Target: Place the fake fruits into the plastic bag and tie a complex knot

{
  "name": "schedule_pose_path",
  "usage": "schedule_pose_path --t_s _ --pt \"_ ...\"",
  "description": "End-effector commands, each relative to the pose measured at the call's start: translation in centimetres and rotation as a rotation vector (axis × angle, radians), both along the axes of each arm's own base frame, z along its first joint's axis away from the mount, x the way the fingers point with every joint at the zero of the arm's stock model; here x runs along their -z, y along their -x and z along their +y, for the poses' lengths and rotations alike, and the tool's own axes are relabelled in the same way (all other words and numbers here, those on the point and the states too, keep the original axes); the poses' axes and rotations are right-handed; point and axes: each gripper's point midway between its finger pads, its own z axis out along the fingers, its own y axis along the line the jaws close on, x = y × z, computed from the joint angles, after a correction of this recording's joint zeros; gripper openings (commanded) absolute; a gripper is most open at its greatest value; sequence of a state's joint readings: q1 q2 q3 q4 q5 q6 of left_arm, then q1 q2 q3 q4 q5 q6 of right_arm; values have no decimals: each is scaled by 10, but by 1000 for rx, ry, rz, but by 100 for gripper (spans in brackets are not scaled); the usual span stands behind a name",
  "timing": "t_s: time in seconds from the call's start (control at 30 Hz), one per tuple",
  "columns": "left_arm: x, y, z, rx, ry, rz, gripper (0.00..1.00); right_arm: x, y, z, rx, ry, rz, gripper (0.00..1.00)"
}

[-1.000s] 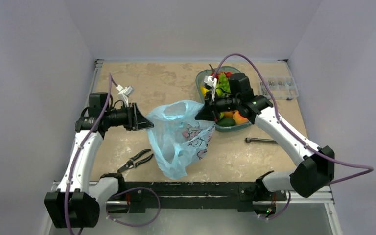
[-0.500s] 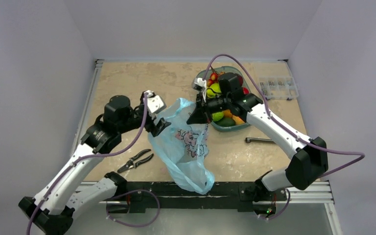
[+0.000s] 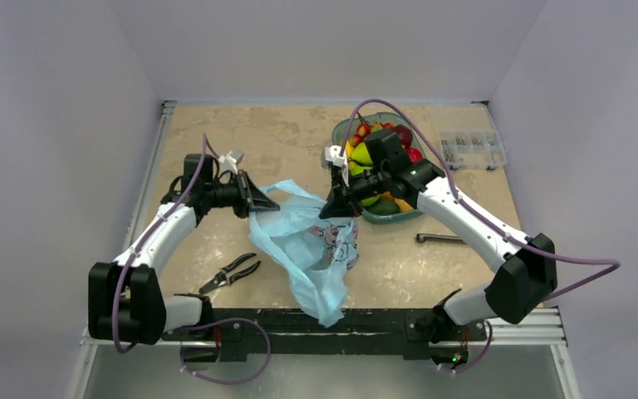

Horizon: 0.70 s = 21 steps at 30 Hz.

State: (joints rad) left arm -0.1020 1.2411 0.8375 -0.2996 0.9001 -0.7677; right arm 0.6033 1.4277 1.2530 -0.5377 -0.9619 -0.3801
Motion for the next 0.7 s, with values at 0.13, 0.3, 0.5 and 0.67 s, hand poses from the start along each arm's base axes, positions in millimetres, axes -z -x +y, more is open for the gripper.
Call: schedule_pose_path --t_s 0.13,0.3,0.5,0.67 --pt "44 7 22 -182 95 426 0 -35 15 -6 -91 -89 -170 0" --pt "-20 -8 28 -13 -36 74 59 -44 7 7 -25 -156 -71 0" --pt "-106 -19 79 -62 -365 -522 84 -46 -9 11 114 -216 115 0" --pt "-141 24 64 47 -571 -1043 100 -50 -20 19 193 -244 238 0"
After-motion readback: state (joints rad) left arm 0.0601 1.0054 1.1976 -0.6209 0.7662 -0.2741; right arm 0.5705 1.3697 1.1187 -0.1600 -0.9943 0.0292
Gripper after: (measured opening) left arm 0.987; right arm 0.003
